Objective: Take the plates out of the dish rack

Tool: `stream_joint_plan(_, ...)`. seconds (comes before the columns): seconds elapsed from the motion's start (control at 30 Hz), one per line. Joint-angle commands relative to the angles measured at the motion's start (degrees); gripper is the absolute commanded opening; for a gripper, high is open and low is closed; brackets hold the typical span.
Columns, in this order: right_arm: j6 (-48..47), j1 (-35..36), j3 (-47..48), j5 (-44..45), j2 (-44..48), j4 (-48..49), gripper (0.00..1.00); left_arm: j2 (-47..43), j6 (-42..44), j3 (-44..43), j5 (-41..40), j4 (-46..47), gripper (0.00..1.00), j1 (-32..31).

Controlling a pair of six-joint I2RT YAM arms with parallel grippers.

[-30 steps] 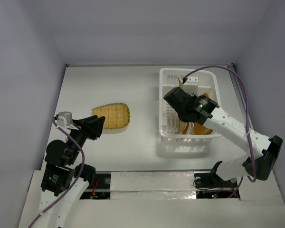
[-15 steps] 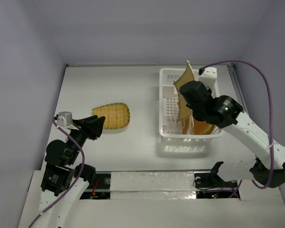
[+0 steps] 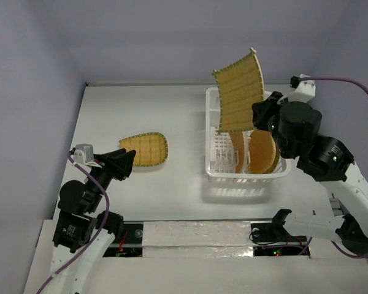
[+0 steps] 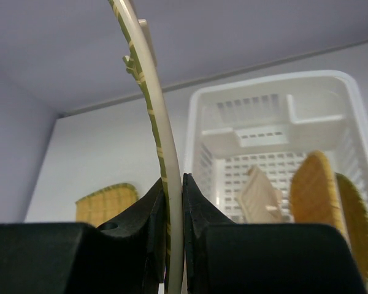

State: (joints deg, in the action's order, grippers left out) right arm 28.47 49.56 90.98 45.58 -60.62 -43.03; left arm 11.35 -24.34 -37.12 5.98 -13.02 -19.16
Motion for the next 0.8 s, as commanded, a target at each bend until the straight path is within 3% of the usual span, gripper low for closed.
stream_joint_plan(0.0, -0.3, 0.8, -2.0, -8.8, -3.4, 16.2, 0.00, 0.2, -0.1, -0.4, 0.2, 3.0, 0.42, -0.4)
stream_joint_plan(0.17, 8.5, 1.9, -9.7, -23.0, -10.0, 35.9, 0.00, -0.3, -0.1, -0.7, -1.1, 2.3, 0.41, -0.4)
stream_joint_plan(0.23, 11.2, 2.6, -11.3, -24.6, -12.8, 40.3, 0.00, -0.6, -0.2, -0.7, -2.0, 2.1, 0.41, -0.4)
stream_joint_plan(0.5, 23.5, 7.1, -16.0, -26.3, -25.4, 57.9, 0.00, -1.9, -0.5, -0.9, -3.8, 1.6, 0.41, -0.4)
stream_joint_plan(0.77, 37.3, 7.7, -21.0, -25.3, -32.8, 68.4, 0.00, -1.4, -0.5, -0.7, -3.0, 1.9, 0.41, -0.4)
